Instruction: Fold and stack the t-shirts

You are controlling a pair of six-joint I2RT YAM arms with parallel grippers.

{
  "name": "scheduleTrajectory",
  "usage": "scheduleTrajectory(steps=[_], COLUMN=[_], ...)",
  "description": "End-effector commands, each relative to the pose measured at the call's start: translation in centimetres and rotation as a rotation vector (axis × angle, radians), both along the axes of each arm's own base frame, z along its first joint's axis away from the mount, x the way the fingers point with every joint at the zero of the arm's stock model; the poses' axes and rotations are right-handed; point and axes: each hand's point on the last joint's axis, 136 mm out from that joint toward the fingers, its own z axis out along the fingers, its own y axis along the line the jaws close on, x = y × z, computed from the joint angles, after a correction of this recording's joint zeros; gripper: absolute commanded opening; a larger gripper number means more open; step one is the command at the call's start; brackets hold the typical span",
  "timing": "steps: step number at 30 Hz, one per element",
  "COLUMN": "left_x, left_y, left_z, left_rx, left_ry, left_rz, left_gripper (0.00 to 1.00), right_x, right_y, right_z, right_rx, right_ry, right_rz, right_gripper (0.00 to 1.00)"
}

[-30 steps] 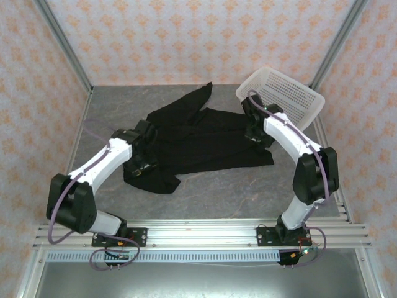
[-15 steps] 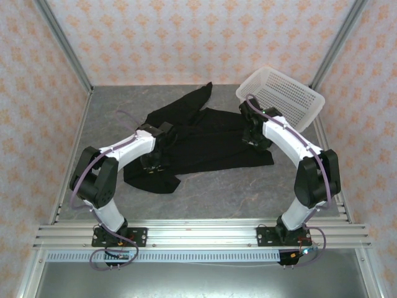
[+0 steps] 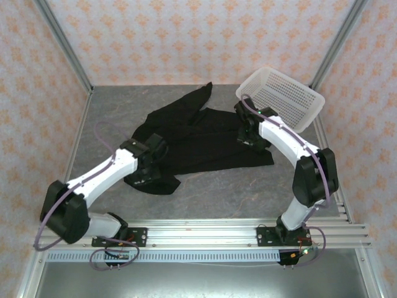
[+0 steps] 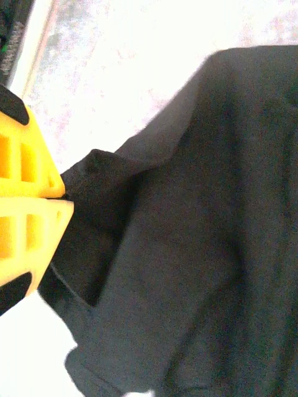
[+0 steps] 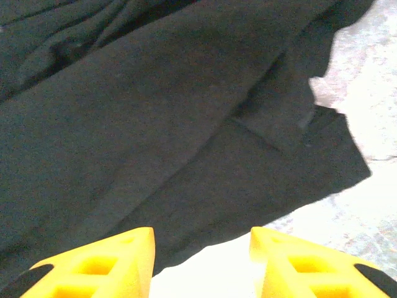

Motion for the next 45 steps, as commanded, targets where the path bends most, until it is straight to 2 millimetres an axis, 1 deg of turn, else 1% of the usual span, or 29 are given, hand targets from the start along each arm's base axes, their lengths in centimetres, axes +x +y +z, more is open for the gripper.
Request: scheduleTrajectory(steps=[1, 3, 5, 7, 8, 9, 10, 11, 13, 14, 16, 18, 20, 22, 23, 24, 25, 26, 28, 29, 30, 32, 34, 35, 37, 42, 45], left_x=[-4.4, -5.6, -5.9, -5.6, -5.3, -5.0, -4.5, -3.8, -2.3, -1.4, 0.7, 3.0, 5.0, 5.8, 5.9, 5.7, 5.1, 4.2, 1.5, -0.2, -1.6, -4.8, -7.0, -7.7, -8.0, -6.1, -6.1], left_y=[1.0, 1.7, 1.6, 0.8, 0.4, 0.1, -0.1, 0.0, 0.3, 0.5, 0.9, 1.4, 1.9, 2.6, 2.7, 2.7, 2.6, 2.6, 2.9, 3.1, 3.1, 2.9, 2.3, 2.1, 1.9, 0.7, 0.4], left_z=[-0.7, -0.6, -0.2, 0.4, 0.9, 1.4, 2.1, 2.8, 3.8, 4.0, 3.9, 3.4, 1.7, 0.0, -0.6, -0.7, -0.8, -0.6, -0.4, -0.4, -0.7, -1.6, -2.8, -3.4, -4.5, -6.0, -6.7], left_rx=[0.024, 0.041, 0.017, -0.04, -0.065, -0.086, -0.097, -0.094, -0.09, -0.094, -0.114, -0.126, -0.131, -0.113, -0.101, -0.097, -0.099, -0.096, -0.06, -0.043, -0.034, -0.035, -0.046, -0.047, -0.062, -0.112, -0.103], left_ry=[0.128, 0.151, 0.135, 0.108, 0.088, 0.07, 0.041, 0.009, -0.03, -0.042, -0.063, -0.081, -0.045, 0.013, 0.039, 0.058, 0.076, 0.092, 0.128, 0.144, 0.159, 0.195, 0.216, 0.218, 0.207, 0.151, 0.156], left_rz=[0.073, 0.095, 0.105, 0.114, 0.124, 0.128, 0.133, 0.138, 0.166, 0.189, 0.24, 0.284, 0.325, 0.345, 0.342, 0.337, 0.33, 0.324, 0.309, 0.301, 0.299, 0.304, 0.323, 0.333, 0.364, 0.406, 0.4], left_gripper=[0.0, 0.0, 0.0, 0.38, 0.55, 0.63, 0.66, 0.66, 0.58, 0.55, 0.53, 0.51, 0.46, 0.42, 0.42, 0.42, 0.43, 0.46, 0.54, 0.57, 0.58, 0.59, 0.61, 0.63, 0.66, 0.67, 0.66], right_x=[0.6, 0.7, 0.7, 0.7, 0.8, 0.8, 0.9, 1.1, 1.3, 1.4, 1.6, 1.8, 2.0, 2.3, 2.5, 2.7, 3.0, 3.2, 3.4, 3.3, 3.2, 2.6, 2.0, 1.6, 0.9, -0.8, -1.6], right_y=[2.9, 4.7, 6.5, 8.0, 8.7, 9.2, 9.8, 10.2, 10.8, 11.0, 11.5, 11.8, 11.9, 11.6, 11.5, 11.2, 10.9, 10.5, 9.8, 9.3, 9.0, 8.2, 7.7, 7.4, 7.2, 6.9, 6.5], right_z=[-0.4, -0.8, -1.3, -2.2, -2.6, -3.0, -3.3, -3.6, -4.2, -4.5, -4.9, -5.8, -6.6, -7.3, -7.4, -7.3, -6.7, -6.0, -4.3, -3.5, -2.9, -1.7, -1.1, -0.9, -0.6, -0.6, -1.0], right_rx=[0.034, 0.057, 0.085, 0.122, 0.145, 0.157, 0.171, 0.187, 0.208, 0.217, 0.23, 0.234, 0.226, 0.205, 0.198, 0.189, 0.185, 0.18, 0.166, 0.158, 0.154, 0.157, 0.166, 0.172, 0.183, 0.211, 0.203], right_ry=[-0.003, 0.002, 0.012, 0.032, 0.04, 0.049, 0.053, 0.06, 0.07, 0.073, 0.082, 0.098, 0.111, 0.116, 0.119, 0.115, 0.097, 0.076, 0.029, 0.009, -0.006, -0.03, -0.041, -0.042, -0.043, -0.022, -0.006], right_rz=[0.036, 0.063, 0.084, 0.084, 0.083, 0.083, 0.082, 0.077, 0.068, 0.065, 0.064, 0.061, 0.057, 0.051, 0.046, 0.042, 0.04, 0.038, 0.042, 0.044, 0.045, 0.046, 0.045, 0.045, 0.048, 0.05, 0.055], right_gripper=[0.44, 0.44, 0.44, 0.44, 0.44, 0.44, 0.44, 0.44, 0.44, 0.44, 0.44, 0.44, 0.43, 0.43, 0.42, 0.42, 0.42, 0.42, 0.43, 0.44, 0.45, 0.46, 0.47, 0.48, 0.49, 0.5, 0.5])
